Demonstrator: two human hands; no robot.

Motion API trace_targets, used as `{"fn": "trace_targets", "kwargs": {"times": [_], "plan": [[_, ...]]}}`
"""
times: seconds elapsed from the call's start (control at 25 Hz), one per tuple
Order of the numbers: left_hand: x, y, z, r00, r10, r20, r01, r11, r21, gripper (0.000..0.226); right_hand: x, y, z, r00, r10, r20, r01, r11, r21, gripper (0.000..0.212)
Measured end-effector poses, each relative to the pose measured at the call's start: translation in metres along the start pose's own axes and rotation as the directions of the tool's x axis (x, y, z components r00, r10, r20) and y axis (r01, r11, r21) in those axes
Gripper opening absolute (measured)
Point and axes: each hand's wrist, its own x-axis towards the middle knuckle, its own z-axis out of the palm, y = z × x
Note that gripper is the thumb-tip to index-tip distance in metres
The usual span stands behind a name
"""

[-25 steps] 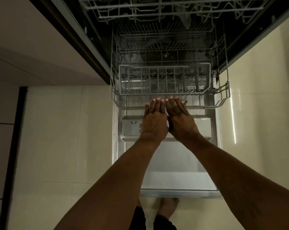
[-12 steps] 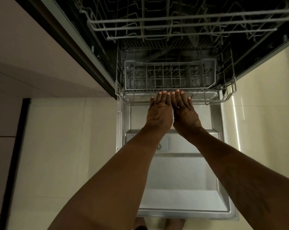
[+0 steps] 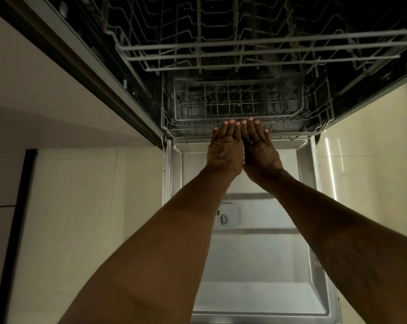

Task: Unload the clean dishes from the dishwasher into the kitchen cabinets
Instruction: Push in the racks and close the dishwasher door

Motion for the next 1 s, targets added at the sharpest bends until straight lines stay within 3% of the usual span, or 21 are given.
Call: {"fn": "trace_targets", "kwargs": {"times": [0.16, 0.32, 0.52, 0.68, 0.84, 1.0], "plan": [[0.023, -0.008, -0.018, 1.0, 0.014, 0.021, -0.014, 1.0, 0.01, 0.083, 0.027, 0.001, -0.013, 1.0, 0.009, 0.012, -0.009, 0.999, 0.034, 0.079], [0.043, -0.009, -0.033, 0.997, 0.005, 0.075, -0.007, 1.0, 0.02, 0.09, 0.053, 0.005, -0.014, 1.0, 0.011, 0.019, -0.01, 0.998, -0.057, 0.074], [0.044, -0.018, -0.037, 0.993, 0.042, 0.108, -0.048, 0.998, 0.051, 0.086, 0.051, 0.003, -0.033, 0.995, 0.024, 0.101, -0.022, 1.0, -0.022, 0.085], [0.034, -0.007, -0.037, 0.999, 0.006, 0.037, -0.012, 0.989, 0.149, 0.087, 0.06, -0.003, -0.045, 0.98, 0.07, 0.185, -0.056, 0.995, -0.083, 0.086], [0.0, 0.0, -0.023, 0.997, 0.057, -0.056, -0.05, 0.992, 0.117, 0.096, 0.02, -0.009, -0.046, 0.987, 0.082, 0.14, -0.081, 0.997, -0.008, 0.1], [-0.058, -0.005, 0.015, 0.998, 0.037, 0.059, -0.037, 0.999, -0.001, 0.086, -0.058, -0.016, -0.031, 0.965, 0.077, 0.252, -0.108, 0.988, 0.111, 0.099]]}}
